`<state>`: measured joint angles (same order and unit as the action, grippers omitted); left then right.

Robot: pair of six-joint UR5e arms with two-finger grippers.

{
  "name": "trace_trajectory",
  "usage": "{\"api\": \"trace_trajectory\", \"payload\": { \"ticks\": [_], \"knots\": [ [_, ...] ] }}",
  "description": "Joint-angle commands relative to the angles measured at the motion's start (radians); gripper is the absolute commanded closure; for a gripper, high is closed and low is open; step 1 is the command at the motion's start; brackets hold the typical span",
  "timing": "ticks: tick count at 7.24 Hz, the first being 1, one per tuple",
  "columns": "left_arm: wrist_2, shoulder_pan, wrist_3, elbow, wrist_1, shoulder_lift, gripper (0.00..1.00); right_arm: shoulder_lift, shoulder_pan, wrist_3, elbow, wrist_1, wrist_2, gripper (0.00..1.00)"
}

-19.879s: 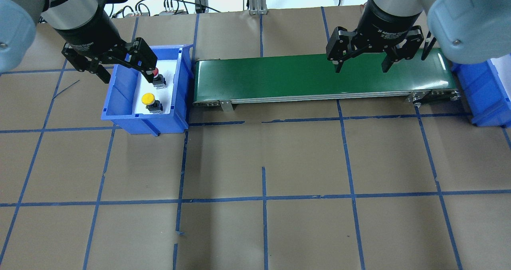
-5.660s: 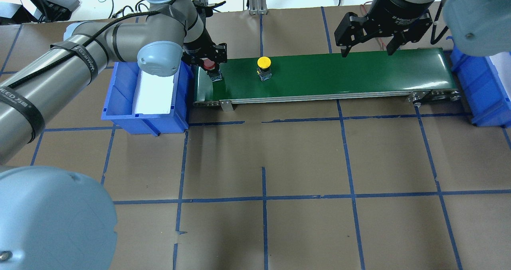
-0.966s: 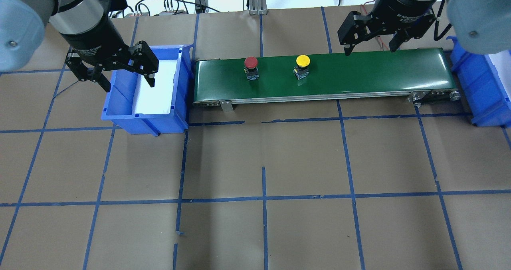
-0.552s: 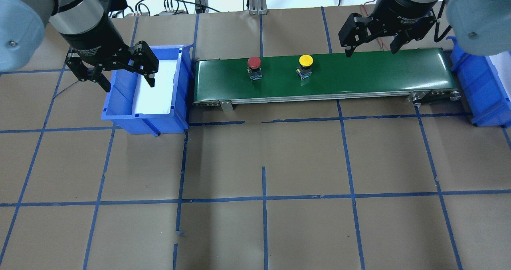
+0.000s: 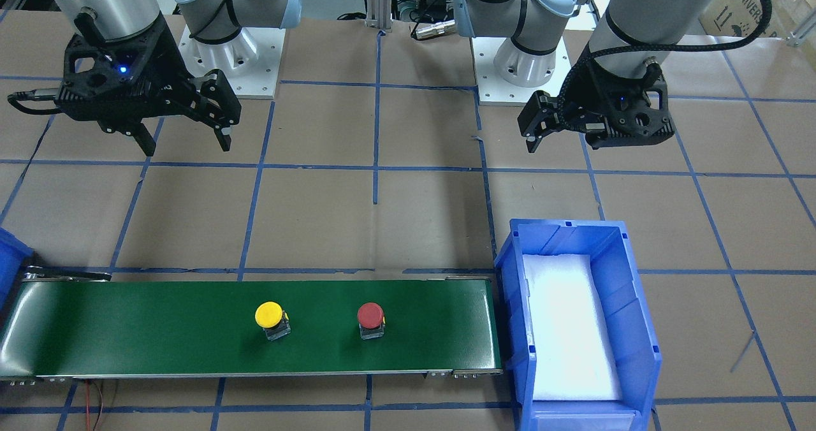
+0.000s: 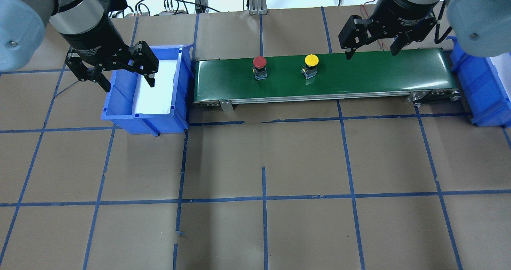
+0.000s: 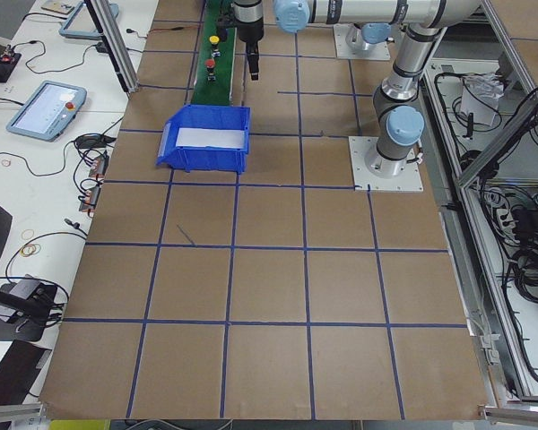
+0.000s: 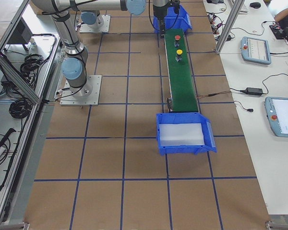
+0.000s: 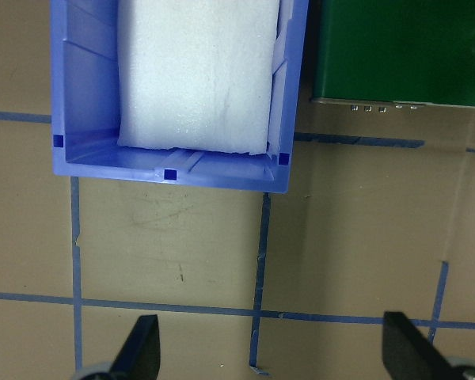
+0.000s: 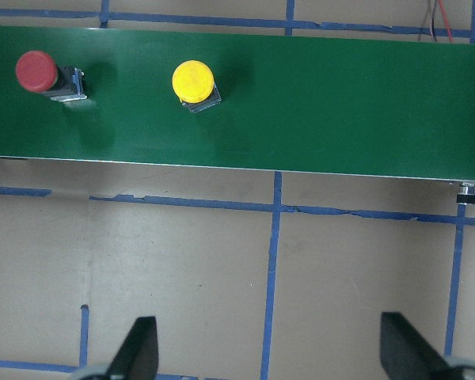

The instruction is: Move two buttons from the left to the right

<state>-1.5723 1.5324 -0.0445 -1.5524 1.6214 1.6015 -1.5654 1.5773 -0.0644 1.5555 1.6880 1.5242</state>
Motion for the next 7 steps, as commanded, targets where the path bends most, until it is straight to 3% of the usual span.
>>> {"api": "trace_trajectory", "payload": {
  "ticks": [1, 3, 6, 7],
  "knots": [
    [0.0, 0.0, 0.0, 0.0, 0.0, 0.0, 0.0, -0.004, -0.002, 0.0, -0.002, -0.037, 0.004, 0.0],
    [0.0, 0.0, 0.0, 0.0, 0.0, 0.0, 0.0, -0.004, 0.0, 0.0, -0.008, -0.041, 0.084, 0.0],
    [0.0, 0.0, 0.0, 0.0, 0.0, 0.0, 0.0, 0.04, -0.009, 0.014, -0.023, -0.005, 0.088, 0.0],
    [0.0, 0.0, 0.0, 0.0, 0.0, 0.0, 0.0, 0.083, -0.044, 0.011, -0.075, -0.069, 0.103, 0.0]
  ]
}}
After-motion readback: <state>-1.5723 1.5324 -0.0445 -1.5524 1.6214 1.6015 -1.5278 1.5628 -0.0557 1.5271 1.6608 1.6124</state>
